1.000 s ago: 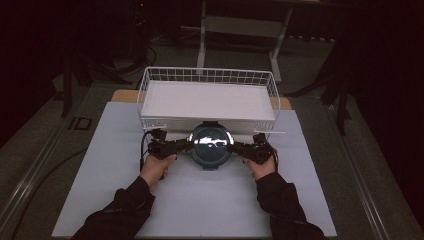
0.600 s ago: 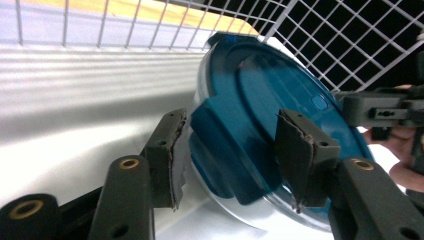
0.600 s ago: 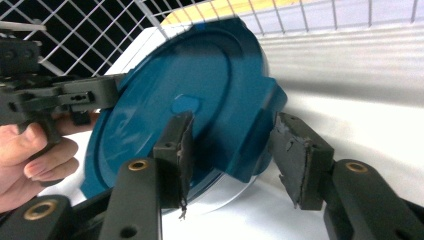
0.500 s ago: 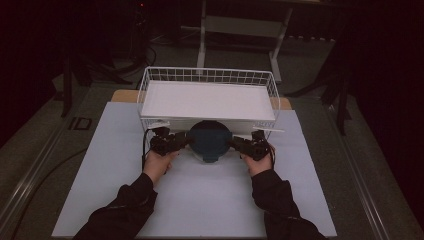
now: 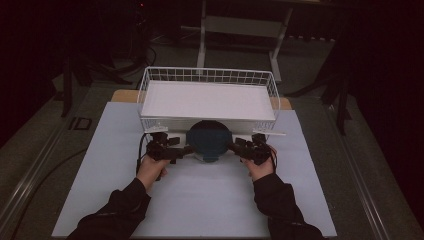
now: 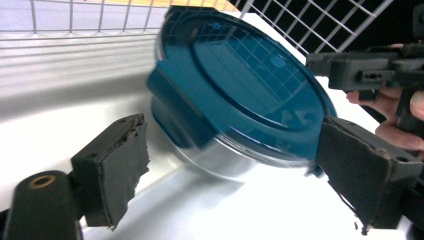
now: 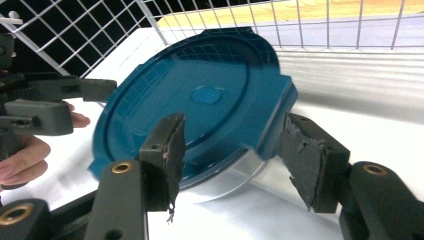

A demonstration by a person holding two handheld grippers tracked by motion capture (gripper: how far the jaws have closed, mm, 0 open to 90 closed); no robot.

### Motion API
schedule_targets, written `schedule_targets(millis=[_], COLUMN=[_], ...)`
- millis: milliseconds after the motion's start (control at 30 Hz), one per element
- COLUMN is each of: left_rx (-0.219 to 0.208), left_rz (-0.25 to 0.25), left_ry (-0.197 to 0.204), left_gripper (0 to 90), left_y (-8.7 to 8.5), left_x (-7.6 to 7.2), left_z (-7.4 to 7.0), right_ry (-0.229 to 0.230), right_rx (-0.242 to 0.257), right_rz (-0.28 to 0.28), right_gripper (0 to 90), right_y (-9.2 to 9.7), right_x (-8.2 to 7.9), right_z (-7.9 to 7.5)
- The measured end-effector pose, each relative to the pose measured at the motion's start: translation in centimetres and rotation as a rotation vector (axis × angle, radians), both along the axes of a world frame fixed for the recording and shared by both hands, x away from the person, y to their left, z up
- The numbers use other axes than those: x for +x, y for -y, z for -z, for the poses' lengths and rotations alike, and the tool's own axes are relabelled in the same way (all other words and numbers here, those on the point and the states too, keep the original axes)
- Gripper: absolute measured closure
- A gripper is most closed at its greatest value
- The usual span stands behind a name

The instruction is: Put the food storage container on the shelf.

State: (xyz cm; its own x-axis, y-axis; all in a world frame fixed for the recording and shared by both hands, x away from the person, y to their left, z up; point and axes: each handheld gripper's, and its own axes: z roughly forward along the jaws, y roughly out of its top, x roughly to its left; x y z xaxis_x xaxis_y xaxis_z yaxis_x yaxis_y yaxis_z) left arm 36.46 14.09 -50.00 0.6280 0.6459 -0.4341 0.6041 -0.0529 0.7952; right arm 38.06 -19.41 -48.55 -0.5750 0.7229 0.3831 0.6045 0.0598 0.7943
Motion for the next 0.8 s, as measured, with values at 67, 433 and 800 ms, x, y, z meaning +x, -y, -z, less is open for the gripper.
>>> schedule_targets(millis=[67, 433, 800], left_rx=[0.017, 0.05, 0.09], left_rz=[0.02, 0.093, 0.11], left_ry=[0.004, 0.073, 0.124], left_gripper=[0.7, 0.4, 0.4], left_y=[0.0, -0.2, -0.4], left_x=[-0.7, -4.6, -7.7], left_z=[-0.4, -1.6, -1.8], right_ry=[-0.003, 0.023, -0.017], right_rx=[0.002, 0.005, -0.041], right_rz=[-0.011, -0.06, -0.152], right_gripper=[43.1, 52.1, 69.0], right_y=[-0.1, -0.7, -3.2], right_x=[-0.5, -3.7, -6.1], right_z=[-0.2, -1.2, -0.3])
